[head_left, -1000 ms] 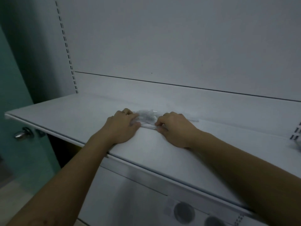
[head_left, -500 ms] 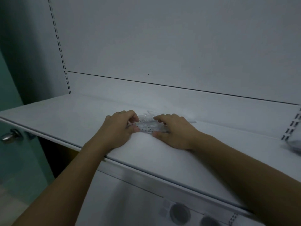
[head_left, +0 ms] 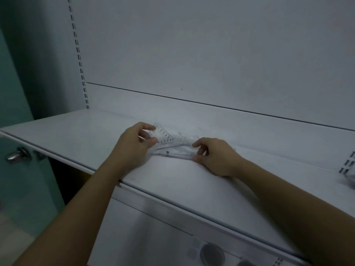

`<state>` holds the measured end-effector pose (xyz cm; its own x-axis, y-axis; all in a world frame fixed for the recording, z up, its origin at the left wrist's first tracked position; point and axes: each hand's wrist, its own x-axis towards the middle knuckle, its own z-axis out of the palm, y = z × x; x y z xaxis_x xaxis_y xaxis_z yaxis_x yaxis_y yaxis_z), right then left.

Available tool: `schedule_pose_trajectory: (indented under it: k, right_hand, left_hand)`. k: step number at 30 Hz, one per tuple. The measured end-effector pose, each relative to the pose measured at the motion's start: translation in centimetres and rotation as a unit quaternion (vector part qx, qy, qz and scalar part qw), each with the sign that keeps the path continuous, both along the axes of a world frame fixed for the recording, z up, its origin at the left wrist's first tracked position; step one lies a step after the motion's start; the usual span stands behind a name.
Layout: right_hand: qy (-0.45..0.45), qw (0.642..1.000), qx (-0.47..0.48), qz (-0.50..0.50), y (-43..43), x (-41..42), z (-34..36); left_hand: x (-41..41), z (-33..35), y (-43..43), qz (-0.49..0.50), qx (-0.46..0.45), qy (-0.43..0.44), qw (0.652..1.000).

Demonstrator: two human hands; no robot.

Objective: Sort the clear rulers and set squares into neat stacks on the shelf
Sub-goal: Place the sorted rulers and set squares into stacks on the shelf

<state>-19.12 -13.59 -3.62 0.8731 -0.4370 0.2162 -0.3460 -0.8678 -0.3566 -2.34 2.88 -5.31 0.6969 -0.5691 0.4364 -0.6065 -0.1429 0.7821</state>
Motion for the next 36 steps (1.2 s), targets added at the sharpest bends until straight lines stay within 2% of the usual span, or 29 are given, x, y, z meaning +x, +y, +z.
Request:
schedule_pose_trajectory:
  k: [2,7,15,18,21,27,32,36]
  right_hand:
    - [-0.005,0.999,0.035,-0.012,-0.3,0.1,0.1]
    - [-0.008,0.980,0.191,-0.048,-0.7,0.1,0.9]
    - [0.034,0.963,0.251,-0.088,-2.0,-2.2,3.8]
    - [-0.021,0.952,0.287,-0.106,-2.6,-3.3,4.9]
    - [-0.116,0.933,0.314,-0.131,-2.9,-4.3,6.1]
    - [-0.279,0.887,0.338,-0.142,-3.5,-8.3,7.5]
    - [-0.334,0.879,0.291,-0.179,-5.5,-14.8,8.2]
    - [-0.348,0.875,0.261,-0.214,-7.4,-21.1,8.2]
  left_hand:
    - [0.0,0.1,0.2,-0.005,-0.008,0.005,1.000]
    - [-0.1,0.1,0.3,-0.035,-0.039,0.039,0.998]
    - [-0.5,0.5,0.2,-0.068,-0.045,0.075,0.994]
    - [-1.1,0.9,0.2,-0.069,-0.035,0.084,0.993]
    - [-1.9,1.5,0.1,-0.079,-0.034,0.099,0.991]
    - [-5.6,3.6,-3.0,-0.141,-0.050,0.119,0.982]
    - [-10.7,4.8,-7.7,-0.208,-0.048,0.169,0.962]
    - [-15.8,5.3,-11.8,-0.266,-0.028,0.169,0.949]
